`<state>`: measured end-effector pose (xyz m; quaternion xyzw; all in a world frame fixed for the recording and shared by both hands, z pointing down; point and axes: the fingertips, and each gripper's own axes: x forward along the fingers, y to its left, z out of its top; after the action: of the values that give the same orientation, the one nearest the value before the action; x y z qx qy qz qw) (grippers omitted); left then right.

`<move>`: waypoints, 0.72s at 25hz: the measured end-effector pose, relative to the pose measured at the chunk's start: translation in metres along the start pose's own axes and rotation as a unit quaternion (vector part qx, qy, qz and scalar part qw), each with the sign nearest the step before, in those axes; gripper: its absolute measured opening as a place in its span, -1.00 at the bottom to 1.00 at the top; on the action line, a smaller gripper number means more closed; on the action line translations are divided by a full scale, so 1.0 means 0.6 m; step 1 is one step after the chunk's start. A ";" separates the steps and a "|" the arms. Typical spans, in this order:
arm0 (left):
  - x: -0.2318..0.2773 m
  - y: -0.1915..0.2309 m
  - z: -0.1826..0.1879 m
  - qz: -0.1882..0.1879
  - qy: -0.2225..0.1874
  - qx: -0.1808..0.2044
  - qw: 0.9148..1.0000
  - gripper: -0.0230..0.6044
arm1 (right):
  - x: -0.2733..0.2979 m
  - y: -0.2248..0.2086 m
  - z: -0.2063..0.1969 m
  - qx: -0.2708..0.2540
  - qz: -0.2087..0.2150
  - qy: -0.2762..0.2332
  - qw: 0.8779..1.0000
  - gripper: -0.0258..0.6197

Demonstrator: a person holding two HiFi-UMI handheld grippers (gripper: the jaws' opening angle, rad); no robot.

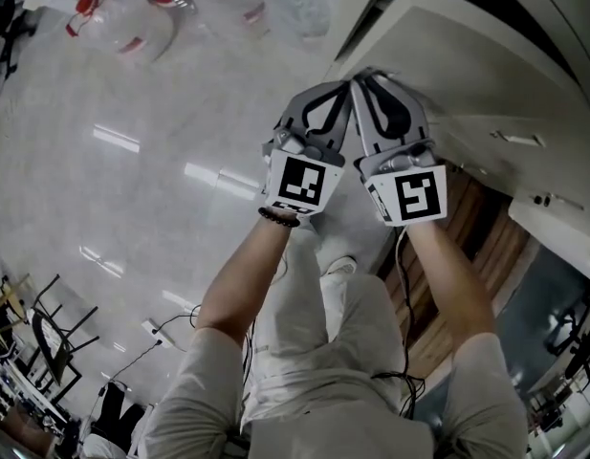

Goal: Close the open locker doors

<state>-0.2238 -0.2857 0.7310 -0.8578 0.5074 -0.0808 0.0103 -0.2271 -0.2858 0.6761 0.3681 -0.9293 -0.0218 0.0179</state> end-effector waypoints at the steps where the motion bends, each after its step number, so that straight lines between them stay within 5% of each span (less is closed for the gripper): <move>1: 0.007 0.005 -0.002 0.006 -0.001 -0.004 1.000 -0.91 | 0.006 -0.006 -0.001 -0.001 -0.010 0.001 1.000 -0.79; 9: 0.056 0.044 0.004 -0.005 -0.013 -0.033 0.999 -0.91 | 0.047 -0.044 -0.004 -0.012 -0.059 0.012 0.998 -0.81; 18: 0.089 0.063 0.008 -0.040 -0.016 -0.022 0.999 -0.91 | 0.072 -0.068 -0.006 -0.013 -0.094 0.016 0.995 -0.85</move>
<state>-0.2305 -0.3510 0.7293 -0.8784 0.4745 -0.0566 -0.0040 -0.2307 -0.3453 0.6783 0.4538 -0.8899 -0.0297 0.0350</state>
